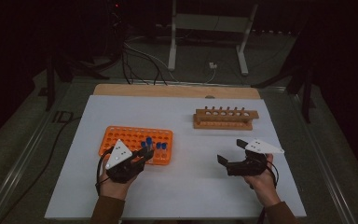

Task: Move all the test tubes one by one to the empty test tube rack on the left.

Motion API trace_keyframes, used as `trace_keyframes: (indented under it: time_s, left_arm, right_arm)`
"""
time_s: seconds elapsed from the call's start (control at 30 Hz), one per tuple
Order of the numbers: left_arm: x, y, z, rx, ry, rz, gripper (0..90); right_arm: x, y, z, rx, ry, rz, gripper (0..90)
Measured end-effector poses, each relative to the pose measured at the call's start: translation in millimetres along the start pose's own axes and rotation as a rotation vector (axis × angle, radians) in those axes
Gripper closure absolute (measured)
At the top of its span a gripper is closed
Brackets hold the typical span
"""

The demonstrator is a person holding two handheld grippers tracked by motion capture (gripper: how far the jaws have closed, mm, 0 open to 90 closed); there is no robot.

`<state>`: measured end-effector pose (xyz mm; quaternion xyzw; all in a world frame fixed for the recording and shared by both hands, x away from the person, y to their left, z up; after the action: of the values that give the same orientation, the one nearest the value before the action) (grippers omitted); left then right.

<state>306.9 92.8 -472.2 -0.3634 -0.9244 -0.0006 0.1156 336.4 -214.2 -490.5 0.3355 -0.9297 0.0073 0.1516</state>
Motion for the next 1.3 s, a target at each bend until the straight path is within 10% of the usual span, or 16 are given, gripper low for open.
trace_keyframes:
  time_s: [0.9,1.3]
  left_arm:
    - [7.8,43.6,7.8,-0.007,-0.037,-0.198,77.0]
    - [-10.7,55.5,33.8,0.01,0.057,-0.226,77.0]
  right_arm:
    - [10.3,-9.9,1.8,-0.026,-0.014,0.024,0.4]
    - [9.4,-9.9,2.6,-0.031,-0.01,0.022,0.3]
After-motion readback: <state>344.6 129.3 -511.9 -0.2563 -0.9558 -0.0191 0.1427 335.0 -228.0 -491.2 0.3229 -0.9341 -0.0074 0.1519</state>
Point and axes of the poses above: each handheld gripper's, and its own axes: x roughly backward along the jaws, z roughly out of its underside, y roughly to its left, the point moved 8 cm from there along -x, roughly forward along the jaws, and after that the axes turned 9 degrees about -y, right-handed, at the moved point
